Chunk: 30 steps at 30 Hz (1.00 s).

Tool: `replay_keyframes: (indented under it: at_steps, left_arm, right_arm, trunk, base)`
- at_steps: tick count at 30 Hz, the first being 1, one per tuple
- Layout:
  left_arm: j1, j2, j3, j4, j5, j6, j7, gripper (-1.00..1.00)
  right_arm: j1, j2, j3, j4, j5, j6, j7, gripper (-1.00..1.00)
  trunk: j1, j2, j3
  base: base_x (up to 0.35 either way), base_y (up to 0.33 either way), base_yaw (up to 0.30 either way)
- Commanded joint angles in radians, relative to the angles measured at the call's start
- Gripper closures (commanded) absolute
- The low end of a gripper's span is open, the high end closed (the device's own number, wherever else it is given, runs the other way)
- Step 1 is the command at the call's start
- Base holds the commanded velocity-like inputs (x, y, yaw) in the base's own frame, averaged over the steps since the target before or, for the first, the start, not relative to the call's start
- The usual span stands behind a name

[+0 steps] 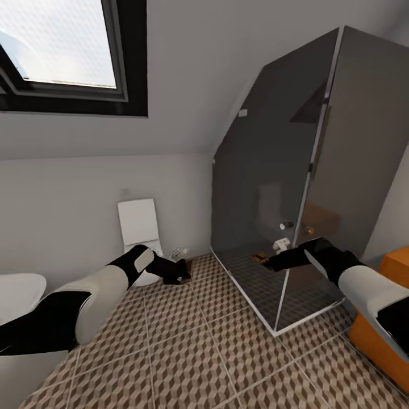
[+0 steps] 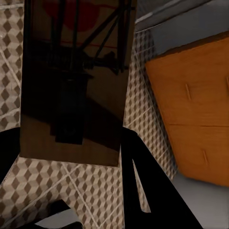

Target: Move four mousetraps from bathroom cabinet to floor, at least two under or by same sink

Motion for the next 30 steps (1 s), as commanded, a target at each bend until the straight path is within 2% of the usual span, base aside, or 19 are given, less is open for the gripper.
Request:
replay_keyframes:
  at_steps: [1, 7, 11, 20, 24, 28, 30]
  left_arm:
    - [-0.001, 0.004, 0.000, 0.001, -0.002, 0.000, -0.001, 1.00]
    - [-0.001, 0.036, 0.000, 0.030, -0.001, -0.005, -0.002, 1.00]
    - [-0.001, 0.046, 0.000, 0.042, -0.002, -0.009, 0.001, 1.00]
    - [0.021, 0.077, 0.000, 0.052, -0.002, -0.079, 0.007, 1.00]
    - [0.046, 0.097, 0.000, 0.056, -0.002, -0.099, 0.009, 1.00]
    - [0.083, 0.119, 0.000, 0.057, -0.002, -0.127, 0.009, 1.00]
    - [0.098, 0.128, 0.000, 0.057, -0.002, -0.143, 0.009, 1.00]
  right_arm:
    - [-0.001, 0.007, 0.006, 0.006, -0.011, 0.008, 0.000, 1.00]
    - [0.000, 0.023, 0.006, 0.019, -0.011, 0.008, 0.000, 1.00]
    - [0.000, 0.024, 0.006, 0.021, -0.011, 0.008, 0.000, 1.00]
    - [0.002, 0.025, 0.006, 0.058, -0.012, 0.005, -0.001, 1.00]
    - [0.002, 0.043, 0.006, 0.096, -0.012, -0.011, -0.002, 1.00]
    - [0.007, 0.081, 0.006, 0.167, -0.012, -0.053, -0.002, 1.00]
    - [0.009, 0.090, 0.006, 0.195, -0.012, -0.064, -0.002, 1.00]
  trunk:
    - [0.000, -0.002, -0.002]
    - [0.000, -0.002, -0.002]
    - [0.000, -0.002, -0.002]
    - [0.000, -0.002, -0.002]
    - [0.000, -0.002, -0.002]
    - [0.000, -0.002, -0.002]
    - [0.000, -0.002, -0.002]
  base:
    - [0.000, 0.000, 0.290]
    - [0.000, 0.000, 0.291]
    - [0.000, 0.000, 0.291]
    - [0.000, 0.000, 0.291]
    - [0.000, 0.000, 0.291]
    - [0.000, 0.000, 0.291]
    - [0.000, 0.000, 0.291]
